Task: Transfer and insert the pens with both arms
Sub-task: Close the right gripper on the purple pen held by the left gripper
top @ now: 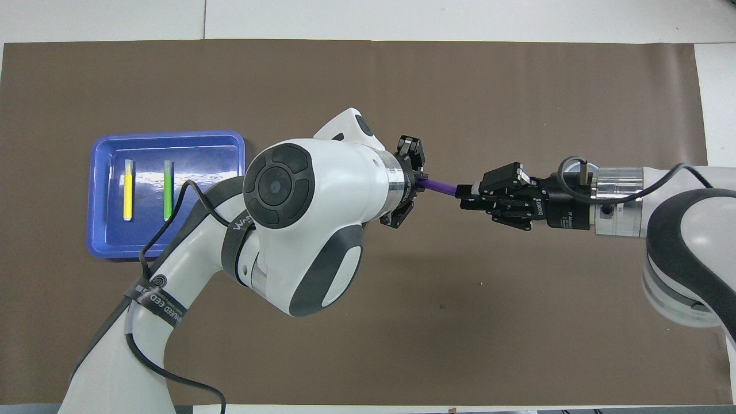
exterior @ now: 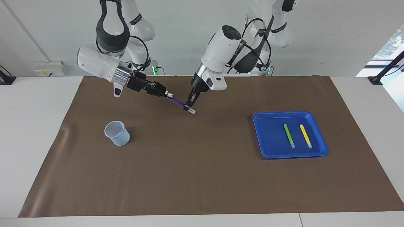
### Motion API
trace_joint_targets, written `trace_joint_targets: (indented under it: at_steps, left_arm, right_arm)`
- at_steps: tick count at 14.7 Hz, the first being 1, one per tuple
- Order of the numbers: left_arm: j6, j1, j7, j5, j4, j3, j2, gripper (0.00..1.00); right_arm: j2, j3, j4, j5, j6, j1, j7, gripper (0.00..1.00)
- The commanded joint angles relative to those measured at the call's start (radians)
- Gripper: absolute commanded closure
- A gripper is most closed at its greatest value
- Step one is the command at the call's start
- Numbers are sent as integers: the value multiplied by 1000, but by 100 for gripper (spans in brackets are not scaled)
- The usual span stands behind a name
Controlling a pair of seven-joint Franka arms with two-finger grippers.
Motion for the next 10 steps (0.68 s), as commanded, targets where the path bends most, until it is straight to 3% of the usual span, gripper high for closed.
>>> trace_joint_targets:
  at_steps: [1,4,6,7,10]
  left_arm:
    - [4,-22,1,-13,8,12,5,100]
    - [3,-22,23,-2,5,13,3,100]
    - [-16,-19,116,27,0,15,0,7]
    - [-23,-10,180,53,-8,15,-3,0]
    - [-103,33,394,60,-8,25,-5,0]
  right_arm:
    - [-2,3,-10,17,15,-3,-24,100]
    - [-2,3,-6,16,7,-10,-22,100]
    - [1,3,1,8,6,-11,-27,100]
    - [2,2,3,4,4,-11,-28,100]
    - [27,0,67,-170,-40,-20,-59,100]
